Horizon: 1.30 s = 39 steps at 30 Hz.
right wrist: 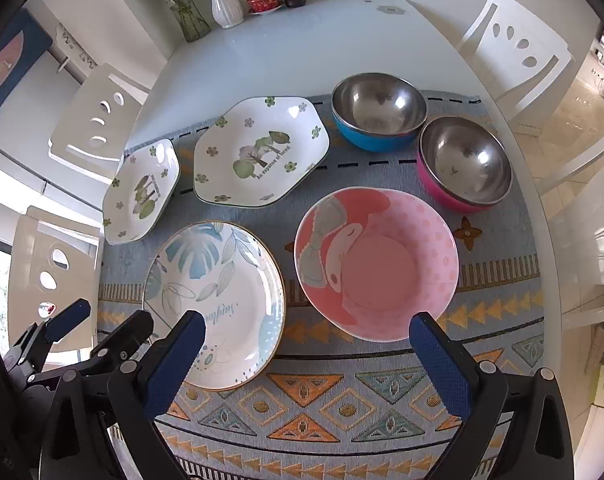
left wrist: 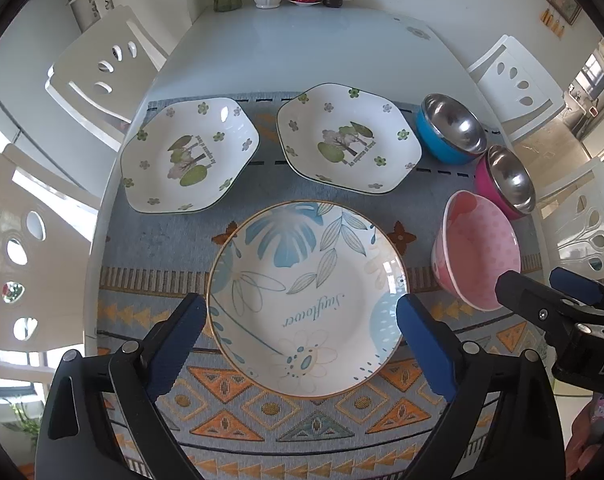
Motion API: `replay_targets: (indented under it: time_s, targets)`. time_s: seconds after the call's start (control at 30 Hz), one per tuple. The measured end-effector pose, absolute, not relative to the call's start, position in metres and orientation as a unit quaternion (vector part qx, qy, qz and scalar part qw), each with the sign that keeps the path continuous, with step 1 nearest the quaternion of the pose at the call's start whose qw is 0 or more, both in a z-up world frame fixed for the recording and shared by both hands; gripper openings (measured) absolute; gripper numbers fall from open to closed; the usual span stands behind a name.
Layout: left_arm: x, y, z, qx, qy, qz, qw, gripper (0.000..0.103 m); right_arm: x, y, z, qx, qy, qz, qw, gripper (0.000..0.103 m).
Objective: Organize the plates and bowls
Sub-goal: 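Move both grippers toward the rim of the blue-leaf Sunflower plate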
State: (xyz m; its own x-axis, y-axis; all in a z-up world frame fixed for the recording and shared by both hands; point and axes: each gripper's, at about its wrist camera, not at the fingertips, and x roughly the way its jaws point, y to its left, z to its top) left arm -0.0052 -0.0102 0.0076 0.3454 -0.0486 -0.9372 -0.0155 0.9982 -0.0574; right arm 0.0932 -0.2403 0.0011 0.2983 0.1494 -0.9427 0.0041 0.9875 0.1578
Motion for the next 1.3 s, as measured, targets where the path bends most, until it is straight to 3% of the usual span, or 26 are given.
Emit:
replay_targets:
  time_s: [1.3]
  targets:
    - [-0.006, 0.001, -0.001, -0.04, 0.587, 0.01, 0.809, 0.095, 0.098, -0.237, -0.011, 0.052, 0.612, 0.052, 0.787, 0.102]
